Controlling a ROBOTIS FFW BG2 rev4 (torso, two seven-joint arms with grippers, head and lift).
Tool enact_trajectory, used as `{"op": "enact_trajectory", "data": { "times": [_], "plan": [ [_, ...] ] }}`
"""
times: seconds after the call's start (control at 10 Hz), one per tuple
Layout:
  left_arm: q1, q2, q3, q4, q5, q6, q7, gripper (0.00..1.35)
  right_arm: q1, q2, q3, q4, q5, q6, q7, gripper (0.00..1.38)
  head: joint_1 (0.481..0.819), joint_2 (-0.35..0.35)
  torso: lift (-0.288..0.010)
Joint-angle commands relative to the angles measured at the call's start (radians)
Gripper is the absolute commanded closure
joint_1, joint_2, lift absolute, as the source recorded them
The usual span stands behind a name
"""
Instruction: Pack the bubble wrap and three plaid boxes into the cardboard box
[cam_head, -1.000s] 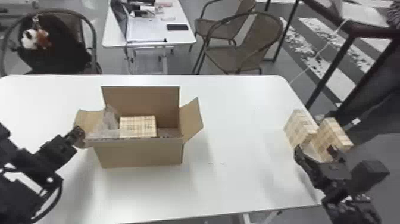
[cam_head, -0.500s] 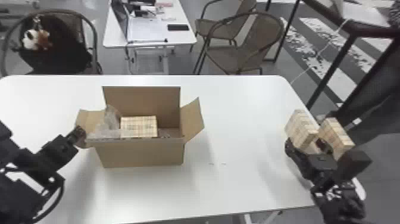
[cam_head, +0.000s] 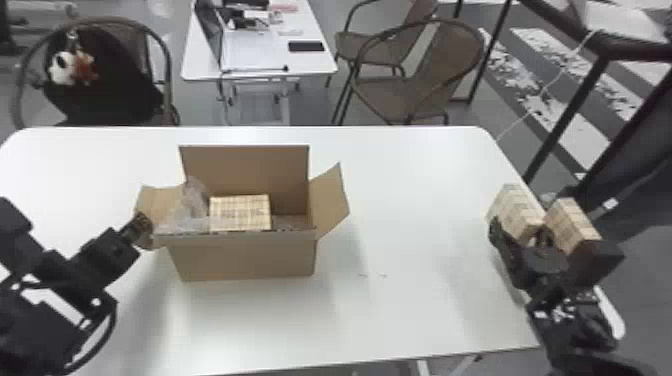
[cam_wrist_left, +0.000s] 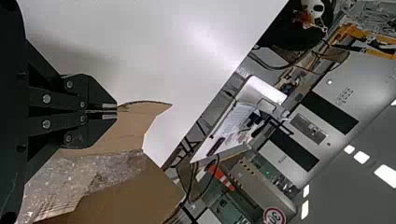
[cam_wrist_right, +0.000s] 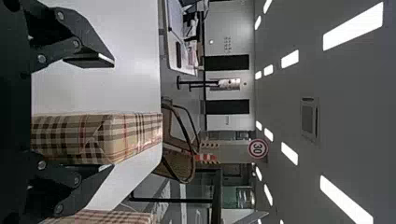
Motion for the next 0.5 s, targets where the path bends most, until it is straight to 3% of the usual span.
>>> {"op": "enact_trajectory", "data": {
  "times": [0.0, 0.4],
  "plan": [
    [0.0, -0.003, 0.001, 0.0, -0.003, -0.001, -0.001, 1.22, 0.012, 0.0, 0.0, -0.028, 0.01, 0.027, -0.026, 0.96, 0.695, -0.103, -0.148],
    [0.0, -0.003, 0.012, 0.0, -0.017, -0.001, -0.012, 1.22, 0.097, 0.017, 0.021, -0.161, -0.04, 0.067, -0.063, 0.96, 0.695, -0.105, -0.148]
  ]
}}
